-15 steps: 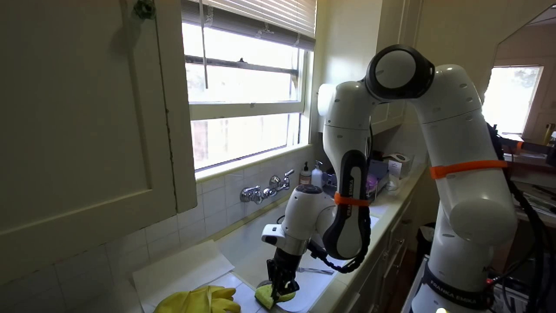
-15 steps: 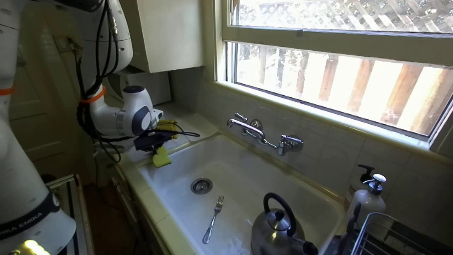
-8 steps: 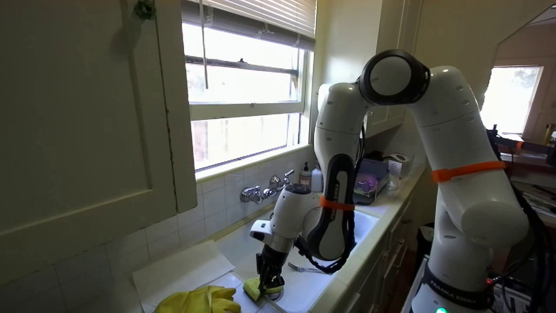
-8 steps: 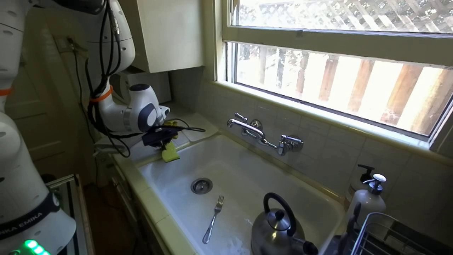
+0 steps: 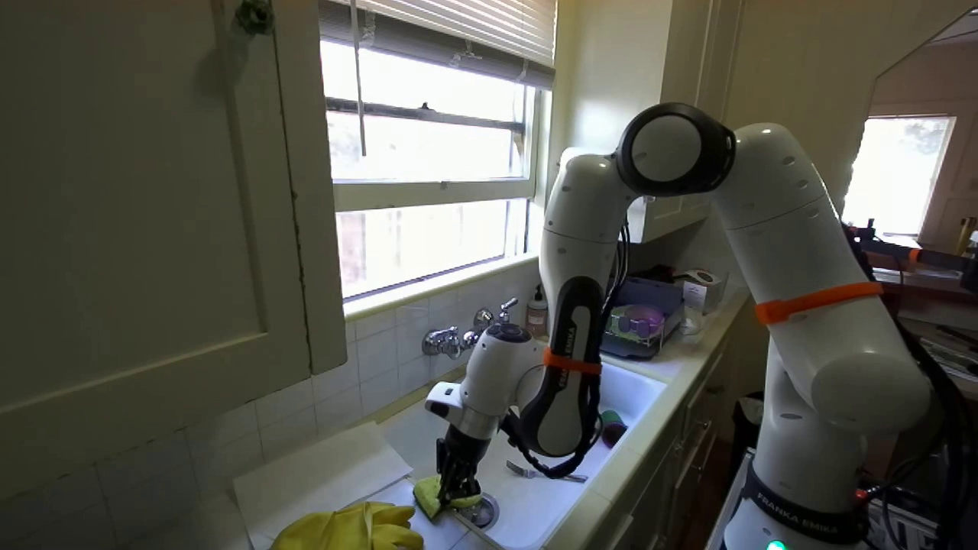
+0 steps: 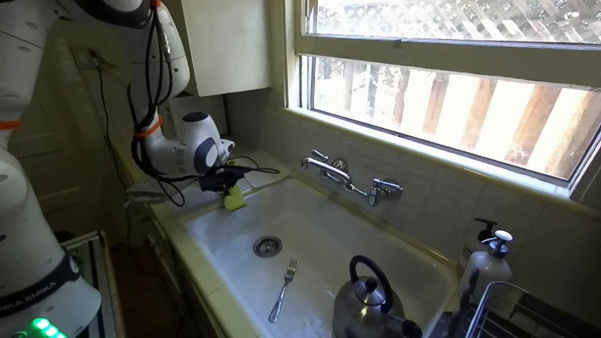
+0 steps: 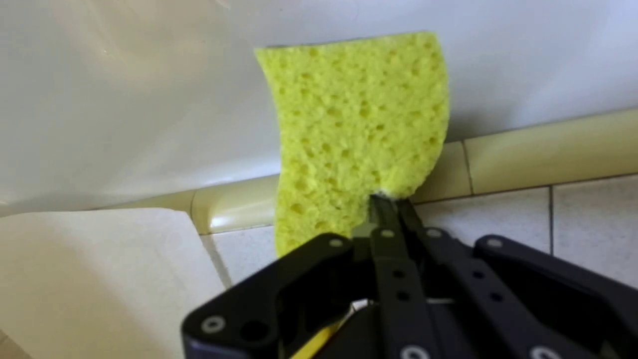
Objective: Use the sponge to clean the sides of the sink
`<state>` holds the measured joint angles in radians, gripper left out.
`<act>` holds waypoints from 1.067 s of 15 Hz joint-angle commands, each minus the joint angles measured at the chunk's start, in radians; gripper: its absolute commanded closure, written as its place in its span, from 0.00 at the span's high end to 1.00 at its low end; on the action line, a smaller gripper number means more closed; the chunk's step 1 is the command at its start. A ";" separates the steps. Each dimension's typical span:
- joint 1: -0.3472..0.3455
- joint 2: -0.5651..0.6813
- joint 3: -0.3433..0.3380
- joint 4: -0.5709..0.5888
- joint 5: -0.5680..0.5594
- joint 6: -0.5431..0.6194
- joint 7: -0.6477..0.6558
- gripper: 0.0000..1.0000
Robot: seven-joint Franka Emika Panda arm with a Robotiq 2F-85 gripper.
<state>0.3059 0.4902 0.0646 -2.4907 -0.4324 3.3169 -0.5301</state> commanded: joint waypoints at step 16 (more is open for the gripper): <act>-0.020 0.192 -0.002 0.305 -0.003 -0.036 0.030 0.01</act>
<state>0.2801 0.6199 0.0632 -2.2606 -0.4322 3.3169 -0.5300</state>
